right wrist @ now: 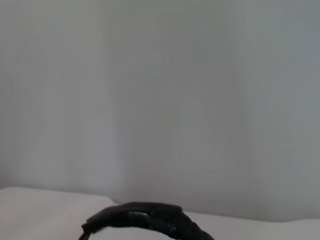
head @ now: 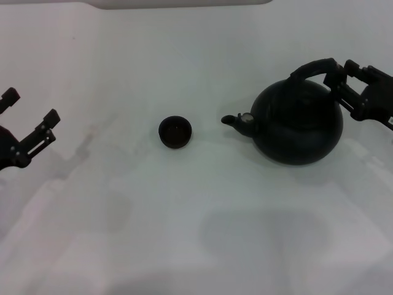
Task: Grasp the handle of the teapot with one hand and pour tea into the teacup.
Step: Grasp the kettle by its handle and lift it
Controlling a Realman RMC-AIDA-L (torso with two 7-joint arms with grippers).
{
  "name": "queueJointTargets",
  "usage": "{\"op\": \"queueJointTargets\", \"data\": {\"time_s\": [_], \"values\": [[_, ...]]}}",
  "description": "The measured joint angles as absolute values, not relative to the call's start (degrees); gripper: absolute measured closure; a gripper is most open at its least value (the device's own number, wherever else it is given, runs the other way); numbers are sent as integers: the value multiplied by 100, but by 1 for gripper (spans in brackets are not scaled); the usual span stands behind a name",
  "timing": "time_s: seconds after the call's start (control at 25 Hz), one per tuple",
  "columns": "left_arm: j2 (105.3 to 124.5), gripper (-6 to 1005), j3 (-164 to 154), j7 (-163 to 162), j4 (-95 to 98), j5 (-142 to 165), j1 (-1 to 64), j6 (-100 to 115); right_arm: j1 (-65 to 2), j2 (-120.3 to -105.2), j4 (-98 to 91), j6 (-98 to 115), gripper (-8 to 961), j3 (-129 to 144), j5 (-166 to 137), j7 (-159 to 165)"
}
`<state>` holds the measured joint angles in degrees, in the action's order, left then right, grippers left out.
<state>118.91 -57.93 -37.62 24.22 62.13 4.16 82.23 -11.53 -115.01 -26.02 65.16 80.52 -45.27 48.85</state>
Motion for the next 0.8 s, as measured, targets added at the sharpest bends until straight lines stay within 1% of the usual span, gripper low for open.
{"op": "queueJointTargets", "data": {"time_s": [0.12,0.24,0.48,0.64,0.8], "values": [[11891,139,-5792,-3732,2417,6213,428,8220,-1191,-11515,-2611,6508,326,8053,-4530,4880],[11891,140,-5776,-3730,2416,6213,430,8218,-1190,-11518,-2611,6521,450,8052,-4538,4819],[11892,141,-5712,-3642,2357,6210,451,8206,-1177,-11504,-2605,6745,646,8070,-4565,4606],[11892,141,-5725,-3618,2344,6208,482,8207,-1199,-11515,-2561,6762,704,8076,-4563,4600],[11892,221,-5747,-3615,2344,6206,492,8222,-1166,-11506,-2572,6762,744,8059,-4553,4587]]}}
